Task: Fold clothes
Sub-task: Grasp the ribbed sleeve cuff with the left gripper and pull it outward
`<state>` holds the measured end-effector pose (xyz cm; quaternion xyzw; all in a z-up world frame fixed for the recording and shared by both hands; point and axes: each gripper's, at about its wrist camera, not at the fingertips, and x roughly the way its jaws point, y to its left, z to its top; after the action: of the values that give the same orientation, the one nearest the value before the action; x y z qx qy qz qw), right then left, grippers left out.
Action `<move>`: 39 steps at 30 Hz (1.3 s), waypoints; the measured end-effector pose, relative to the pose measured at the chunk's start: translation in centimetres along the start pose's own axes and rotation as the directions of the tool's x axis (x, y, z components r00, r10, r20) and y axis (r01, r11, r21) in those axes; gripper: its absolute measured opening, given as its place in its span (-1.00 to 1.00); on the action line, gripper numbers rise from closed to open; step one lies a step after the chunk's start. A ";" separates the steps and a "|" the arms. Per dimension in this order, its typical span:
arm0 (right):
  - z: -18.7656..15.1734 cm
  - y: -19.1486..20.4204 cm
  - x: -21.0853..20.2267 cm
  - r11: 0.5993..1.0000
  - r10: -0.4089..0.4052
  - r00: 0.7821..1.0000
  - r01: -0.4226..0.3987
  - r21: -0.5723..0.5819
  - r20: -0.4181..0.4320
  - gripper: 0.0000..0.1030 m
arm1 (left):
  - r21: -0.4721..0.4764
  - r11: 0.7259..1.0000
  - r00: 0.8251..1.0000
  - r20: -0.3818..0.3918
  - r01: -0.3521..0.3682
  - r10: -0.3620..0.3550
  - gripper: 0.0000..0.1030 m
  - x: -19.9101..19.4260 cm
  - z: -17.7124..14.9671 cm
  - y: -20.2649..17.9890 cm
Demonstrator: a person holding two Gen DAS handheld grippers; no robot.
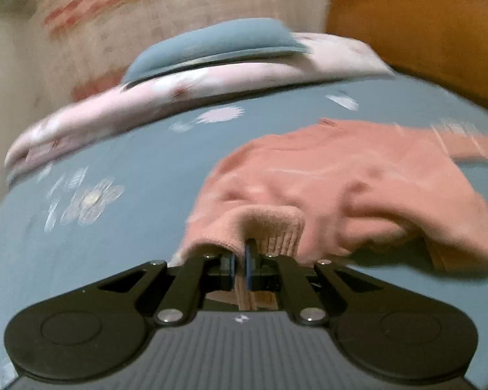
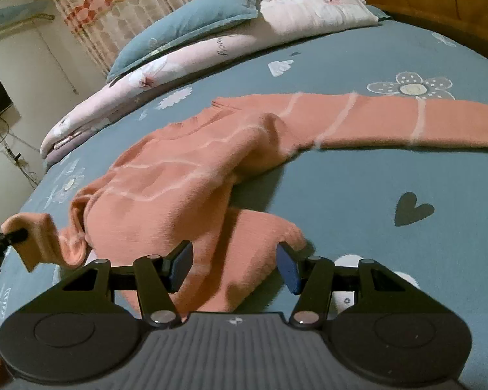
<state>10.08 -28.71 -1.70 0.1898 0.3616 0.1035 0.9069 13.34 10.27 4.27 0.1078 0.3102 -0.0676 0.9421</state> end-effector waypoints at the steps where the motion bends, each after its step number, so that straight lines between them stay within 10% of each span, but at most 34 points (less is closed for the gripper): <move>1: 0.0 0.2 -0.1 1.000 0.000 1.000 0.000 -0.004 0.001 0.19 | -0.036 0.999 1.000 -0.007 -0.011 0.011 -0.92 -0.1 0.3 1.6; 15: 0.0 1.7 0.4 0.999 -0.030 0.999 0.029 -0.034 -0.014 0.19 | -0.131 0.942 0.950 -0.083 -0.309 0.301 -0.92 0.2 3.3 16.8; 29: 0.9 1.7 1.2 0.992 -0.118 0.993 0.117 -0.052 -0.020 0.19 | -0.080 0.946 0.916 -0.289 -0.314 0.279 -0.86 6.7 1.7 23.4; 39: 2.2 0.5 2.3 0.982 -0.190 0.982 0.190 0.005 0.006 0.19 | 0.161 0.924 0.821 -0.425 -0.346 0.382 -0.83 10.0 -2.2 25.6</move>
<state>13.24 -28.06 -1.41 0.1567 0.3756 0.0149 0.9133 25.04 34.97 0.68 0.2138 0.4896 0.1282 0.8356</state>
